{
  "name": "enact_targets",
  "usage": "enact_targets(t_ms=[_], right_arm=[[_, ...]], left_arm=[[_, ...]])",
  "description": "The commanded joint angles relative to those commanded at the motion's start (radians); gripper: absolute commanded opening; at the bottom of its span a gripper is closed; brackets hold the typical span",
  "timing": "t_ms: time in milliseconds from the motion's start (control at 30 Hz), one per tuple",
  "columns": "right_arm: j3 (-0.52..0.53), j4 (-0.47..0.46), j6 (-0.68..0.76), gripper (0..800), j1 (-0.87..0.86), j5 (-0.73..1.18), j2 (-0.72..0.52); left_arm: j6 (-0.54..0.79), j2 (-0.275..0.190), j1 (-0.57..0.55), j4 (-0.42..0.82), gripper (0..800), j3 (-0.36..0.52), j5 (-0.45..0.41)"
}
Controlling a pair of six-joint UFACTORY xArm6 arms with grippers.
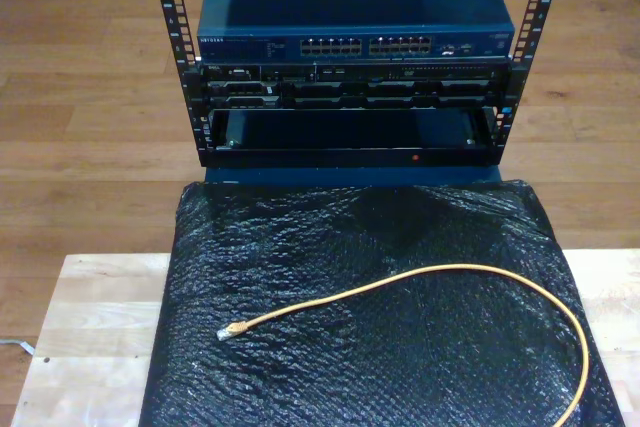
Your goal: Grab the cable and plug it in
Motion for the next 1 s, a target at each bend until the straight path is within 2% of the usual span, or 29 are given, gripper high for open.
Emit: enact_targets(t_ms=[200, 567, 800, 1000], right_arm=[[-0.04, 0.02, 0.041, 799, 0.052, 0.02, 0.015], [-0.052, 0.064, 0.11, 798, 0.143, 0.02, 0.023], [-0.069, 0.072, 0.137, 797, 0.204, 0.02, 0.023], [-0.074, 0.095, 0.183, 797, 0.267, 0.018, 0.023]], left_arm=[[-0.061, 0.0, -0.051, -0.041, 800, -0.015, 0.0], [-0.17, 0.008, -0.146, -0.098, 800, -0.018, 0.008], [-0.184, 0.009, -0.164, -0.106, 800, -0.017, 0.006], [-0.204, 0.009, -0.189, -0.175, 800, -0.011, 0.014]])
